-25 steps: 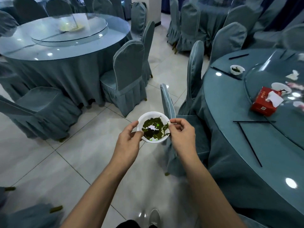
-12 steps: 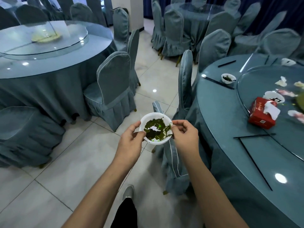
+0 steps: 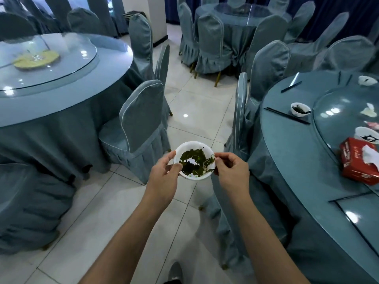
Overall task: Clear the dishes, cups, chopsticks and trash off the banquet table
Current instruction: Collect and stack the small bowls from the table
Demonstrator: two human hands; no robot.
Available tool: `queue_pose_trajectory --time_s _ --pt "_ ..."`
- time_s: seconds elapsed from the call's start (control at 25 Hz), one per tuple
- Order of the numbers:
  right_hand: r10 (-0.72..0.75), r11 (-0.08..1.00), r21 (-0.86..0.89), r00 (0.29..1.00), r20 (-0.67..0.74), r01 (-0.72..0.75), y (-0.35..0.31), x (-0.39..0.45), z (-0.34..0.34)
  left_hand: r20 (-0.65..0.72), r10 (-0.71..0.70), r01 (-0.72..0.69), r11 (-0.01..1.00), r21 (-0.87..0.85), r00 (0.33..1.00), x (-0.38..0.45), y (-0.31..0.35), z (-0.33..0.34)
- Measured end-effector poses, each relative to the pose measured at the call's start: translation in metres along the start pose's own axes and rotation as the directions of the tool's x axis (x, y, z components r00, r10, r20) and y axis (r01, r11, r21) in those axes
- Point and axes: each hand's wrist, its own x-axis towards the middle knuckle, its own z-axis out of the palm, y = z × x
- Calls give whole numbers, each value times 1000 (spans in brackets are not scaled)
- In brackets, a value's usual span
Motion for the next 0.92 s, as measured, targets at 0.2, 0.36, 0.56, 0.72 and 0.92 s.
queue_pose_trajectory --time_s 0.2,0.36,0.56,0.72,0.92 --pt "-9 1000 7 999 -50 10 -13 41 46 24 -32 32 999 -5 999 65 8 -23" --pt "-10 1000 7 996 -91 11 -21 78 66 80 -20 20 1000 -4 997 113 17 -25" --pt "-9 1000 -9 993 -118 8 -27 131 82 110 -22 22 1000 2 994 176 23 -15" --pt "32 999 28 986 -163 -28 -27 182 90 160 -26 20 999 38 987 231 31 3" --pt "100 995 50 956 -276 -90 -21 256 88 251 -42 12 993 118 967 306 54 44"
